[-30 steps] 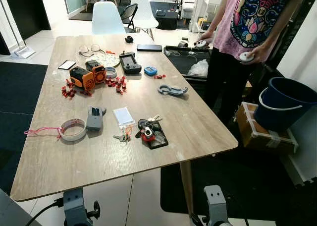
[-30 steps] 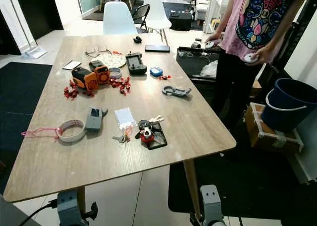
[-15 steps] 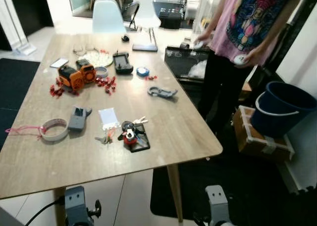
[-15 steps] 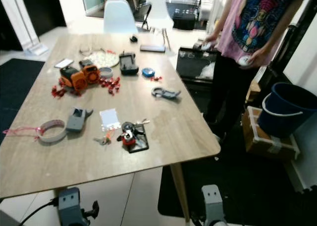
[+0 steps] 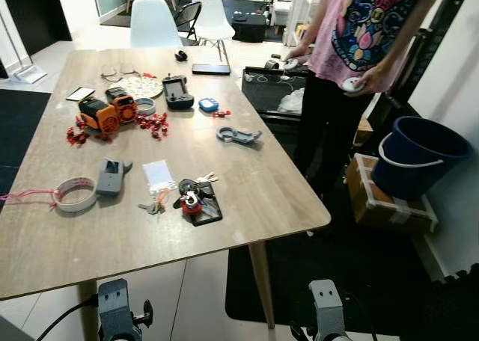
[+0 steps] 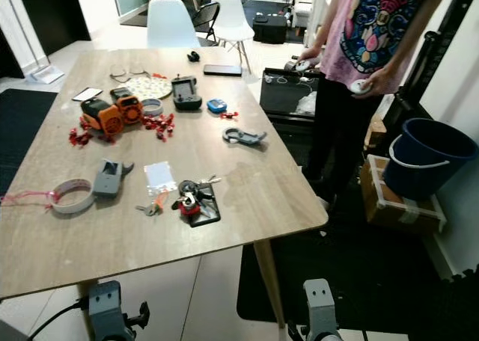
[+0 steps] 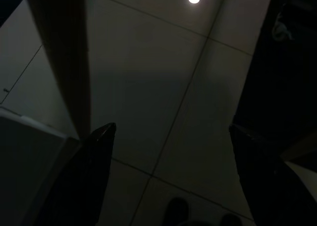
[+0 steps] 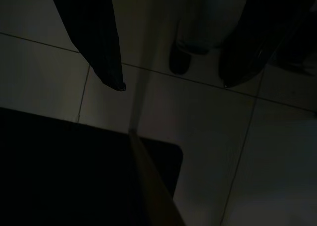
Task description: Hang keys on a hook
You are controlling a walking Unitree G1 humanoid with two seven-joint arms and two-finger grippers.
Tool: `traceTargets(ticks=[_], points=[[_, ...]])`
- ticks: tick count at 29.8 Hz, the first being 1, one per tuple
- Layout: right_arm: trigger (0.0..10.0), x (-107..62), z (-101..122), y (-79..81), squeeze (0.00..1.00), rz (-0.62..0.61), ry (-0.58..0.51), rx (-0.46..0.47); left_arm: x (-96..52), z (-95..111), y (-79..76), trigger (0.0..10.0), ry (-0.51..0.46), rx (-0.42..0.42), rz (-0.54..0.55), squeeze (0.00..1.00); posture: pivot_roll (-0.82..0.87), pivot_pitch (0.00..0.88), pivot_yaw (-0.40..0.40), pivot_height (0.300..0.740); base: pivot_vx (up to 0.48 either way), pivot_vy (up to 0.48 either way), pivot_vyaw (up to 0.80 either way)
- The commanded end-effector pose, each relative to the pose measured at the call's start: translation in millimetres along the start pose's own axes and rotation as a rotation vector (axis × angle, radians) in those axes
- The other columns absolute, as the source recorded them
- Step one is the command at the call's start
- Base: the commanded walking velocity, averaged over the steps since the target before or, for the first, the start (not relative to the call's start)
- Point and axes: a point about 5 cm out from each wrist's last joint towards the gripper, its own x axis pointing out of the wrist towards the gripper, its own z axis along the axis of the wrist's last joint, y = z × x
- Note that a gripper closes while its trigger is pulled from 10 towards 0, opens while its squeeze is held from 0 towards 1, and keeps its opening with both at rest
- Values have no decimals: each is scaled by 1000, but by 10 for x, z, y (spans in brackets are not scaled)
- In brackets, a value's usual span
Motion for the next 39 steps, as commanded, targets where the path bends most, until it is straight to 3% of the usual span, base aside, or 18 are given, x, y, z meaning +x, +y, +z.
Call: traceTargets(ticks=[1, 8, 17, 31, 37, 39], points=[[10000, -1, -16, -6, 0, -6, 13, 9, 0, -27, -39, 10000, 23, 16, -10, 0, 82, 53, -44, 740, 0, 0, 0], [10000, -2, -9, -20, 0, -11, 12, 12, 13, -34, -58, 10000, 46, 43, -11, 0, 78, 56, -40, 740, 0, -468, 0], [10000, -23, -34, -88, 0, -63, 4, 76, 27, -29, -53, 10000, 64, 52, -5, 0, 78, 58, -25, 740, 0, 0, 0], [10000, -58, -42, -212, 0, -105, 3, 96, 45, 5, -71, 10000, 58, 64, -11, 0, 83, 53, -21, 740, 0, 0, 0], [10000, -112, -46, -389, 0, -184, -8, 124, 35, -15, -44, 10000, 60, 85, 3, 0, 76, 43, -24, 740, 0, 0, 0], [10000, -198, 7, -652, 0, -299, -52, 162, 16, -50, -4, 10000, 67, 79, 17, 0, 72, 39, -25, 740, 0, 0, 0]])
